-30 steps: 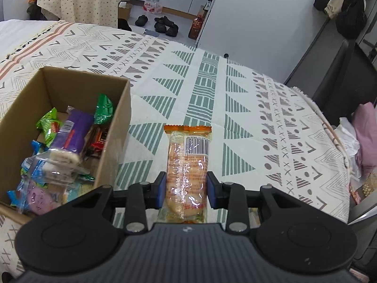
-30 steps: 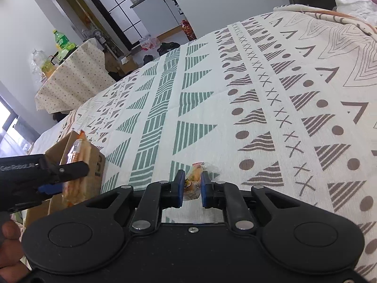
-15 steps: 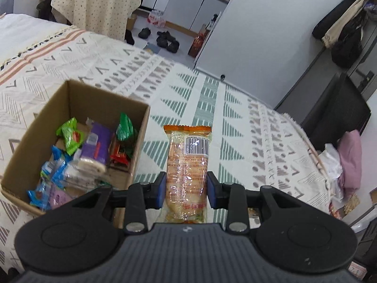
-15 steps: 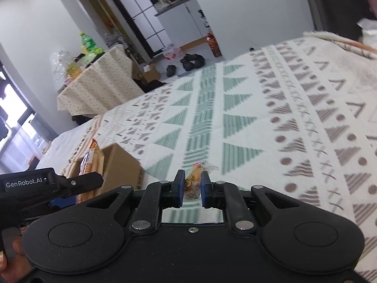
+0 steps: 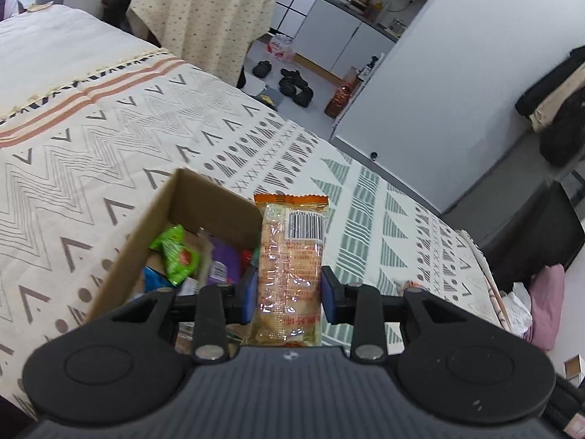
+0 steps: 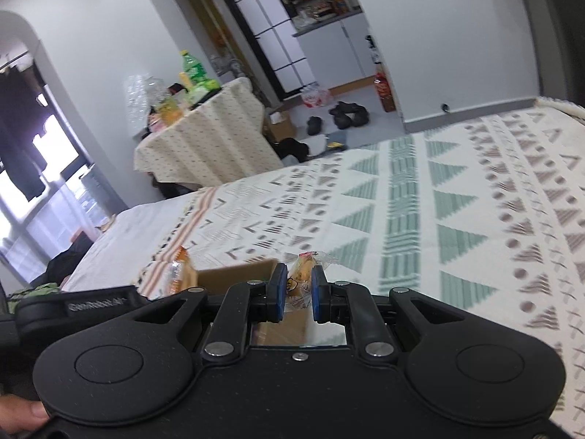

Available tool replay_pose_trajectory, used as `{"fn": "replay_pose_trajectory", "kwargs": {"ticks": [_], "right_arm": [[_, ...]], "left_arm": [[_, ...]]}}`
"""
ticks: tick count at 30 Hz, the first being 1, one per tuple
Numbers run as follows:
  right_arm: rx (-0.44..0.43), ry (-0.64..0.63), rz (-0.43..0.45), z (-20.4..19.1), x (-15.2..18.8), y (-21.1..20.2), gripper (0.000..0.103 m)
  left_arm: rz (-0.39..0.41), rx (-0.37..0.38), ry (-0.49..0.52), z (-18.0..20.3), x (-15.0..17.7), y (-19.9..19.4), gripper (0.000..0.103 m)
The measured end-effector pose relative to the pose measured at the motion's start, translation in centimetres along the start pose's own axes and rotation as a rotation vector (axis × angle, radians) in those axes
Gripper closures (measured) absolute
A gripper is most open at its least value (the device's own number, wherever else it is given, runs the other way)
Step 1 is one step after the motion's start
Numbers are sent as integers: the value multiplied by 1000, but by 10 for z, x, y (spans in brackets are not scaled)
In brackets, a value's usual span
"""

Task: Organize snacks
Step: 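Carry both held snacks over the cardboard box, then open both tools to drop the biscuit bar and candy into the box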

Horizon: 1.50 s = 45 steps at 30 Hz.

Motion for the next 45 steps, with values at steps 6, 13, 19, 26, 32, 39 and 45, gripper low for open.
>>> {"fn": "replay_pose_trajectory", "kwargs": {"ticks": [6,13,19,26,32,39,45], "right_arm": [[-33,-46,-25,-33,2,17,89],[-48,-76,-44,-60,14,36,89],[-25,-77,-73,-64,26,53,85],[12,-42,-86,-55,30,56,71],[41,-9,-72,-40,23,50,60],[70,3,-90,-30,30,35,59],[113,46,-108,-16,35,15,58]], "left_arm": [[4,8,-57,-22,-14,-3,69],[-11,9,-124,-51,-23,3,69],[-46,0,-135,-64,-21,18,69],[-57,-16,-112,-65,-21,35,69],[-72,-66,-112,-68,-20,42,60],[-55,-100,-128,-70,-20,33,34],[-51,-149,-93,-64,-18,22,25]]}}
Point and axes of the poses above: each gripper's, at about its wrist camera, not at the fingertips, and y roughly the way its jaws point, z to its right, x to its underside, the point moved 9 cm from there along y, roughly the way its jaws point, and after that the axes turned 1 degree about y, right-handed, at the moved point
